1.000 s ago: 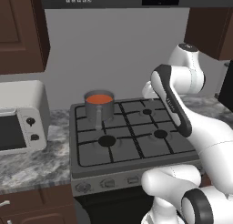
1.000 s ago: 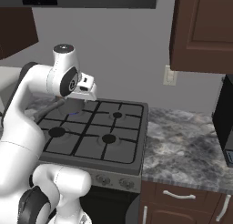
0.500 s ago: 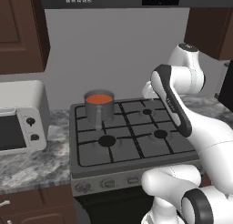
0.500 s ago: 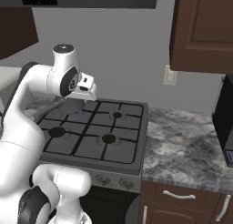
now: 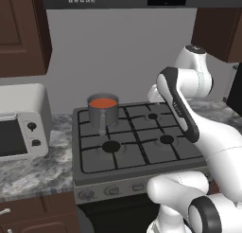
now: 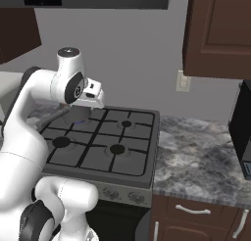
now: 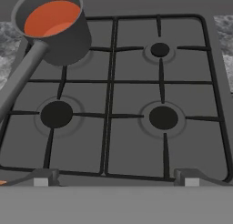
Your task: Wait until the marinara sauce is simmered to a deep red color and then turn off the stove.
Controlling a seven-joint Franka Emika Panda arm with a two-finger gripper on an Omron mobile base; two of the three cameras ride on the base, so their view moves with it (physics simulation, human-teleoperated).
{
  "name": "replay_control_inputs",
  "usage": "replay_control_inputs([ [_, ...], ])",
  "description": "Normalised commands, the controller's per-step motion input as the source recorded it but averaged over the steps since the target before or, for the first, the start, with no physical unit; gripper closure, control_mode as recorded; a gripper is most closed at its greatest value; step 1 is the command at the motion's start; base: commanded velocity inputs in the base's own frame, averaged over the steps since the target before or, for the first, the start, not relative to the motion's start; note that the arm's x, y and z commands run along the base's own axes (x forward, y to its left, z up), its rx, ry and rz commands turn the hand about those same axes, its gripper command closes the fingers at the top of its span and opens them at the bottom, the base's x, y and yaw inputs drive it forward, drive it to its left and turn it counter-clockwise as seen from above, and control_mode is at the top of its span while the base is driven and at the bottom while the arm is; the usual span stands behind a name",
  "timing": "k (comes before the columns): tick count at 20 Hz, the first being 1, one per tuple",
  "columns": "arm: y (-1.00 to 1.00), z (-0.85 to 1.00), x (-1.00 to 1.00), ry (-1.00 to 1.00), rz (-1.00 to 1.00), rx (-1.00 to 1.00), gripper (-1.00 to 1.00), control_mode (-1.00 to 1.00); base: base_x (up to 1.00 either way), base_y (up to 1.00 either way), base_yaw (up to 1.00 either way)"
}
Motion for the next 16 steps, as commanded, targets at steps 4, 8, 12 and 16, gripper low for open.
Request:
replay_control_inputs([
  [4, 0.00, 0.00, 0.00, 0.00, 0.00, 0.00, -1.00, -1.00, 0.00, 0.00, 0.00],
  [8, 0.00, 0.00, 0.00, 0.00, 0.00, 0.00, -1.00, -1.00, 0.00, 0.00, 0.00],
  [12, 0.00, 0.00, 0.00, 0.00, 0.00, 0.00, -1.00, -1.00, 0.00, 0.00, 0.00],
  [16, 0.00, 0.00, 0.00, 0.00, 0.00, 0.00, -1.00, -1.00, 0.00, 0.00, 0.00],
])
